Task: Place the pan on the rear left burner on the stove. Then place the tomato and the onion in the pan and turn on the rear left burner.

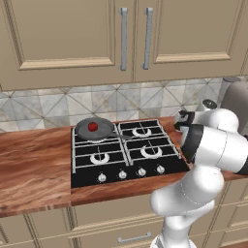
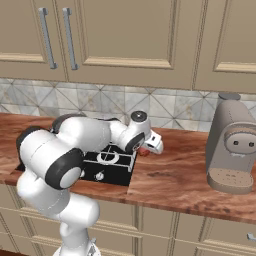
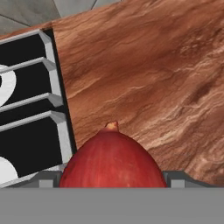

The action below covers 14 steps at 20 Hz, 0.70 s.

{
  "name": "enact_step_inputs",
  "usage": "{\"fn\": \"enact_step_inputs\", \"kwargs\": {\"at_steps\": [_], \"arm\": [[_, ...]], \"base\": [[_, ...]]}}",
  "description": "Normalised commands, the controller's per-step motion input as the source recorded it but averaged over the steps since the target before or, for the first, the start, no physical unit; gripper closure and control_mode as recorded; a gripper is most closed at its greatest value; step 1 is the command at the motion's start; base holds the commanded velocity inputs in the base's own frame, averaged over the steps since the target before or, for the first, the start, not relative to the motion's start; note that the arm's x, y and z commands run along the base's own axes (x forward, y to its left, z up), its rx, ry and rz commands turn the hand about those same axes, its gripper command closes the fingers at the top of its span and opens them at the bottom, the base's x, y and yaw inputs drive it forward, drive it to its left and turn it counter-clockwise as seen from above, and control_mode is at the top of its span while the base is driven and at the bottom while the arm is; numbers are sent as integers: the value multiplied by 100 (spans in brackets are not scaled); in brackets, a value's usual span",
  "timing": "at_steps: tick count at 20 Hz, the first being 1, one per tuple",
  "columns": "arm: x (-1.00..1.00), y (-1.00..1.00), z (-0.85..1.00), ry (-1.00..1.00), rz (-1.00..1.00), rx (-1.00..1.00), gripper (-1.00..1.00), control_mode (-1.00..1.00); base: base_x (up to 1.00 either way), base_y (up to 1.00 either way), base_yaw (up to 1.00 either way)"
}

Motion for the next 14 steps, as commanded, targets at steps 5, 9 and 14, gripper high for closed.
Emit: {"fn": "enact_step_inputs", "kwargs": {"at_steps": [5,9,14], "arm": [[-4,41,8,-1,0,0,100,-100],[0,37,17,-4,0,0,100,-100],[0,32,29,-1,0,0,100,-100]], "base": [[0,0,0],[0,0,0],[0,0,0]]}}
